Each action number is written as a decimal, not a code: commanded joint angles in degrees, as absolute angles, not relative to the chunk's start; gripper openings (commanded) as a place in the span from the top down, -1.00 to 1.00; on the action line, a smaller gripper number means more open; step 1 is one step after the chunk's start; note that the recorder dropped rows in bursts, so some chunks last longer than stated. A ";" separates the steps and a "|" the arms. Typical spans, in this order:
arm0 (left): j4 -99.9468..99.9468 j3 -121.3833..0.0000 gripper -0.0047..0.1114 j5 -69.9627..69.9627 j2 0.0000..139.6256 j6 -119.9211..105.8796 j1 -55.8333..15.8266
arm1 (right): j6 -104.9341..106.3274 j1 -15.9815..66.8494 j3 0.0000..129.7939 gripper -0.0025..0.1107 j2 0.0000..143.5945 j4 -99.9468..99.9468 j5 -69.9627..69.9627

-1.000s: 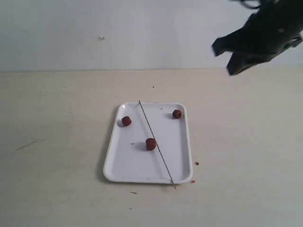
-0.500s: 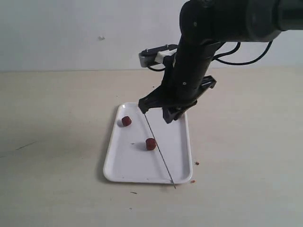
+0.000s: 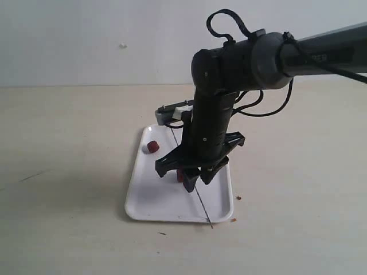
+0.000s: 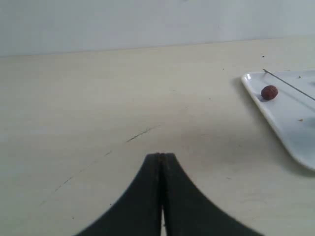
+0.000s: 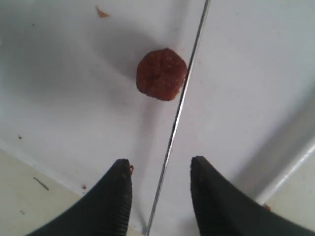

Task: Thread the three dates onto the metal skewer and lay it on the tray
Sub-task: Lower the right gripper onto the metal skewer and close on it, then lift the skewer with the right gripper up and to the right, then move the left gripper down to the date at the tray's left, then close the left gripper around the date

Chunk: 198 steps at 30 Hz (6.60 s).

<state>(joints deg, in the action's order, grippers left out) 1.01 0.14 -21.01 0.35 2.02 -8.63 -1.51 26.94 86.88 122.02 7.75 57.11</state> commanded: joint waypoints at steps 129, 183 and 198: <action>-16.35 -92.72 0.02 -57.35 113.94 -22.48 -21.72 | 25.38 -0.82 77.97 0.96 106.04 13.65 46.86; -3.26 -116.79 0.04 -62.33 140.89 -23.83 -30.28 | 26.94 -0.72 77.97 0.96 106.04 16.33 46.62; -3.74 -116.79 0.29 -62.38 140.69 -20.77 -30.28 | 26.94 -0.72 77.97 0.96 106.04 17.05 45.24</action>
<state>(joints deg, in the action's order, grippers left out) -3.36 -116.43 -62.69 140.90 -22.21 -30.27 26.41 -0.69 78.27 105.98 16.28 46.15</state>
